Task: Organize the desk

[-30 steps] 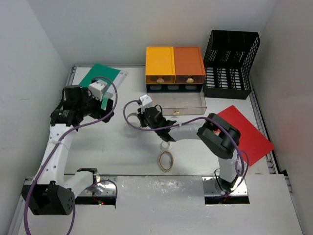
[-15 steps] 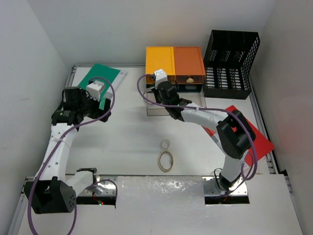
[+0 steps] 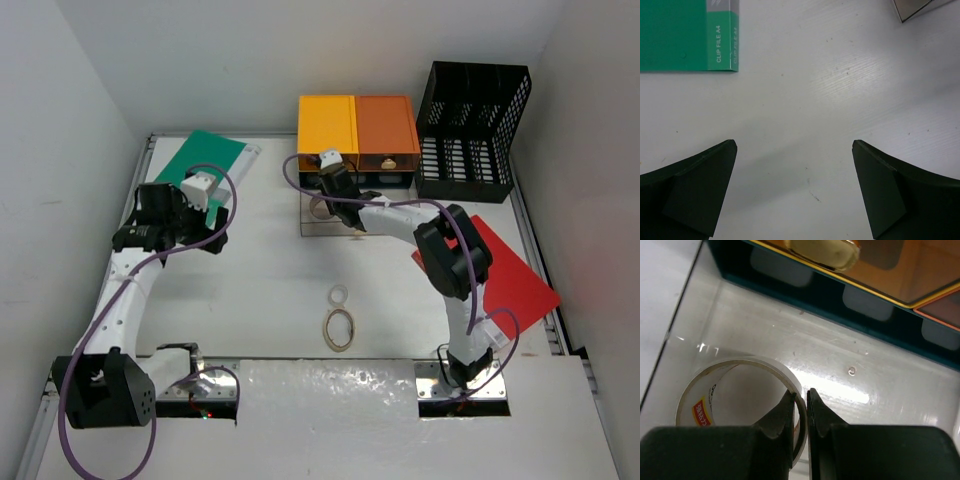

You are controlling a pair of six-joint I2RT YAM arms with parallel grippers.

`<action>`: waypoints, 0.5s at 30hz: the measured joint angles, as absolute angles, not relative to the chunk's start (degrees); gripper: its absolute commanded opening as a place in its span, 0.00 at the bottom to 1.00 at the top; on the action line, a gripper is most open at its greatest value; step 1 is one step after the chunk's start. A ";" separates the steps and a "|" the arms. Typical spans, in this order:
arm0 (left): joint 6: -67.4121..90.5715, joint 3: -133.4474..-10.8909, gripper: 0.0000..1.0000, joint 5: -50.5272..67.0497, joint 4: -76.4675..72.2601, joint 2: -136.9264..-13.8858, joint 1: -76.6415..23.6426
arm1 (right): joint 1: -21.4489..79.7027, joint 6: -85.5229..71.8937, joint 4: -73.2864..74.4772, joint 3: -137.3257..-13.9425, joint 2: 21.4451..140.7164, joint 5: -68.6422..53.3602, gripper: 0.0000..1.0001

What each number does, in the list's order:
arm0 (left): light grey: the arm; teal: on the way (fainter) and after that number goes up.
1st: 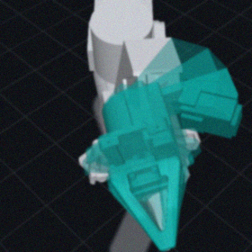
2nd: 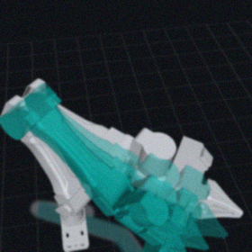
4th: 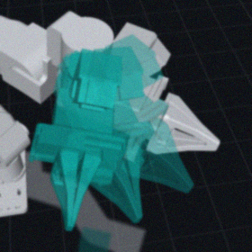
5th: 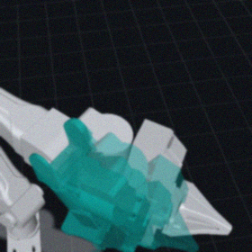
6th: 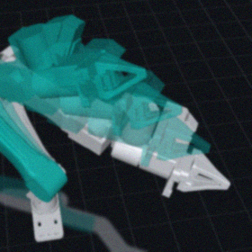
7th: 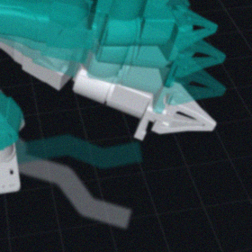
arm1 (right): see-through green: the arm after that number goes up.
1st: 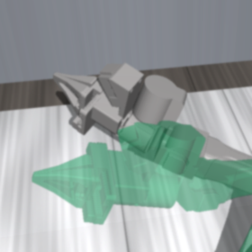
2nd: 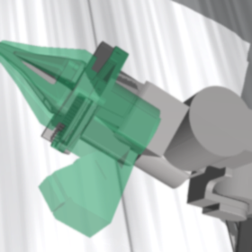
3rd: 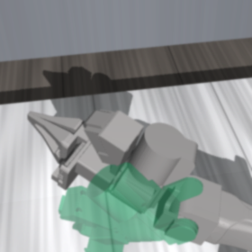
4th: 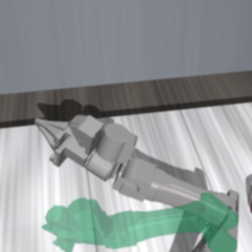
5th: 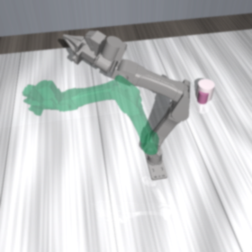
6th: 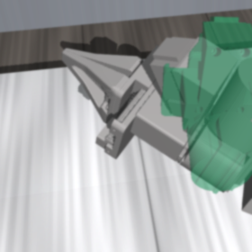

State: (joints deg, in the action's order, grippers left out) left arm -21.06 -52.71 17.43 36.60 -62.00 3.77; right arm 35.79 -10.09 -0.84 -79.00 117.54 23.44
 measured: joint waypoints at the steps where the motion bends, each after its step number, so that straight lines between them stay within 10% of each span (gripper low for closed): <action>1: -21.06 -52.60 1.00 17.34 36.56 -62.00 3.77 | 35.48 -10.57 -0.91 -79.00 117.75 23.07 0.00; 15: -21.26 -52.45 1.00 17.19 36.21 -62.00 3.77 | 34.26 -13.52 -0.30 -81.36 121.73 19.27 0.07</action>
State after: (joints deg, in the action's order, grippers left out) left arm -21.26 -52.45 17.19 36.21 -62.00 3.77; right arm 34.26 -13.52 -0.30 -81.36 121.73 19.27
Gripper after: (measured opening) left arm 0.996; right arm 0.097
